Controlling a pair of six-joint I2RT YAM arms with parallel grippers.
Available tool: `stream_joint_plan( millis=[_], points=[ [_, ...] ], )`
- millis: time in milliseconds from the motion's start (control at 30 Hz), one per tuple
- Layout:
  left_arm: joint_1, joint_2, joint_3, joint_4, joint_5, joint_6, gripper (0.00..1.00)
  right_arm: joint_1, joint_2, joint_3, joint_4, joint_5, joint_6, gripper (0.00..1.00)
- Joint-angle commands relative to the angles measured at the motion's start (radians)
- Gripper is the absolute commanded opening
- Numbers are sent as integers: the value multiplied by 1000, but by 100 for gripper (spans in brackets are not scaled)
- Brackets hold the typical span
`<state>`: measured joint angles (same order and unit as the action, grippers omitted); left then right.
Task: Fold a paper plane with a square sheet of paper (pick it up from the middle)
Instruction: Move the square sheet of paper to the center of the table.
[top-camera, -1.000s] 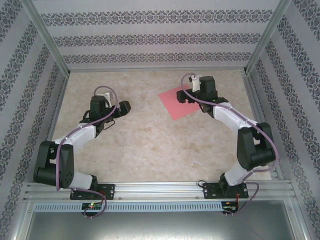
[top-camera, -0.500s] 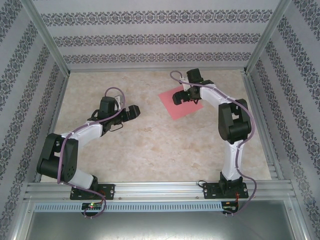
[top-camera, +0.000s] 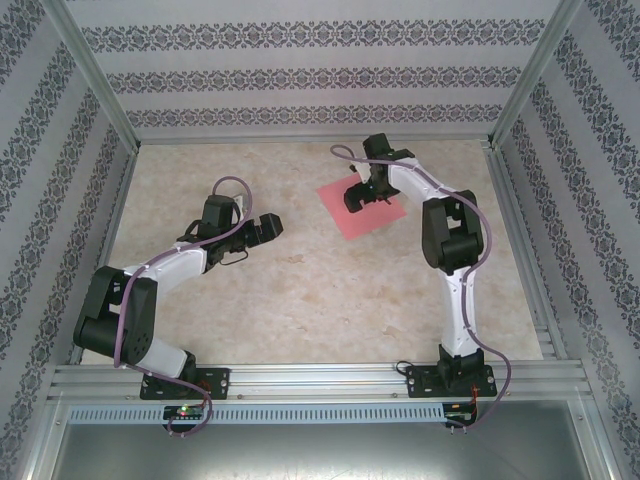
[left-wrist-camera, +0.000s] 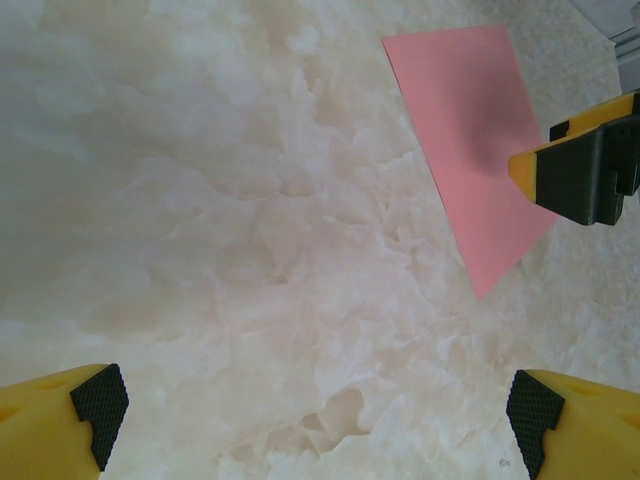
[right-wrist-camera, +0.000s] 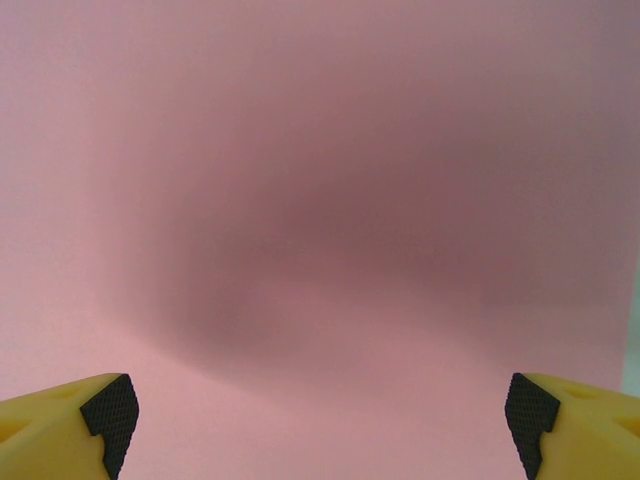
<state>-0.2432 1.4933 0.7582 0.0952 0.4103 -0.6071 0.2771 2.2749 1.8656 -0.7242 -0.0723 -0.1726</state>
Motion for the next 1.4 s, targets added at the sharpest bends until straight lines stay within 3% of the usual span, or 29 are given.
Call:
stream_joint_plan(
  millis=[0, 500, 1067, 1367],
  points=[
    [-14, 2, 27, -43, -11, 9, 100, 25, 37, 68, -97, 16, 6, 96],
    [-13, -27, -19, -72, -16, 61, 100, 49, 80, 83, -170, 84, 129, 92],
    [-14, -81, -63, -104, -30, 100, 100, 115, 139, 146, -245, 46, 205, 90],
    [-13, -123, -102, -118, -46, 111, 100, 166, 82, 22, -205, 72, 345, 89]
  ],
)
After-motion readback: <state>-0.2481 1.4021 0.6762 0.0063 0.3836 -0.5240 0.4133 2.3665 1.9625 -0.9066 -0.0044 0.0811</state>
